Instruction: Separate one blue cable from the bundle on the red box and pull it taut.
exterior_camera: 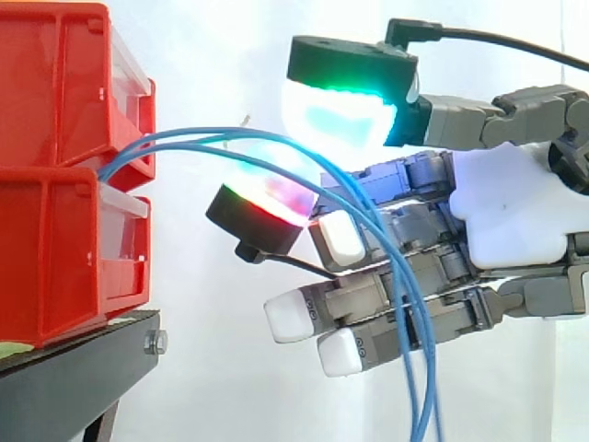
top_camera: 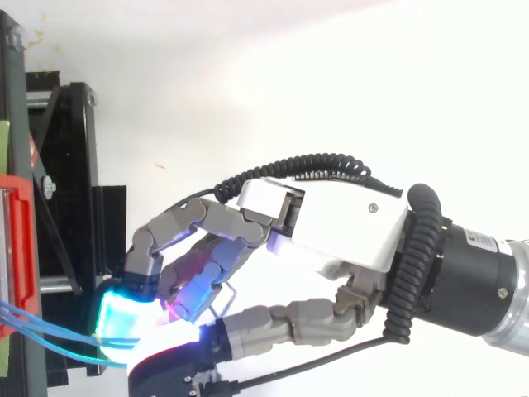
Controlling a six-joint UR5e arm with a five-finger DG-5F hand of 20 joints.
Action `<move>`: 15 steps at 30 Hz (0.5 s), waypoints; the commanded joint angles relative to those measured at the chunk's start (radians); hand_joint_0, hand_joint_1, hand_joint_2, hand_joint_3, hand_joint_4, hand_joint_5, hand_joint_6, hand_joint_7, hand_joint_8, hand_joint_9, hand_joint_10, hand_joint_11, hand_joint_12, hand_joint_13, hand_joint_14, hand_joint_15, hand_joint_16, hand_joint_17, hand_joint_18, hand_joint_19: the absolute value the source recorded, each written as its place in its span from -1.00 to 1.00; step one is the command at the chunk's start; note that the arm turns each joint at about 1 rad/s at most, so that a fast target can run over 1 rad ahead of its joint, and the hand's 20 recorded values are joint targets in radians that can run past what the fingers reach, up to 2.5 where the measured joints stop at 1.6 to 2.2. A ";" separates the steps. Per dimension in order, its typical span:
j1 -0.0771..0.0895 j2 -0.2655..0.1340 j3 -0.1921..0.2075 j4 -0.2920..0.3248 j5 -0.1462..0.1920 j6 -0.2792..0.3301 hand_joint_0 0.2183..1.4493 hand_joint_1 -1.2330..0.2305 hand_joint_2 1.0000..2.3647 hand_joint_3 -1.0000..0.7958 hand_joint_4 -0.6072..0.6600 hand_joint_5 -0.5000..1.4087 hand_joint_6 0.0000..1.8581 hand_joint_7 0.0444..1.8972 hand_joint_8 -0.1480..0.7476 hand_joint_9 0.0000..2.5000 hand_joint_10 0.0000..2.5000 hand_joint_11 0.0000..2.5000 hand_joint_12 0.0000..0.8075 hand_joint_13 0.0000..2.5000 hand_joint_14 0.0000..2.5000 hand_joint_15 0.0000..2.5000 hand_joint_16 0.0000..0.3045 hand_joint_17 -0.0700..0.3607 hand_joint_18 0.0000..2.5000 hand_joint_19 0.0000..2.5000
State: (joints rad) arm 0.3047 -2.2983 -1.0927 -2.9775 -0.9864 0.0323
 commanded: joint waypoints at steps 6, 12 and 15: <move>0.001 0.000 -0.001 0.000 0.000 0.000 -0.28 -0.52 -0.98 -0.25 -0.05 -0.58 -0.01 -0.16 -0.14 -0.14 -0.98 -0.58 -0.20 -0.41 -0.99 -0.64 -0.73 -0.24 -0.55 -0.55; 0.001 0.000 -0.001 0.000 0.000 0.000 -0.20 -0.57 -1.00 -0.44 -0.16 -0.58 0.00 -0.13 -0.14 -0.14 -0.98 -0.58 -0.22 -0.40 -0.98 -0.64 -0.73 -0.25 -0.53 -0.57; 0.001 0.000 -0.001 -0.002 0.000 0.000 -0.23 -0.57 -1.00 -0.44 -0.14 -0.58 0.00 -0.16 -0.14 -0.14 -0.98 -0.58 -0.22 -0.40 -0.99 -0.65 -0.73 -0.25 -0.53 -0.57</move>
State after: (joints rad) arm 0.3053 -2.2981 -1.0936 -2.9776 -0.9863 0.0323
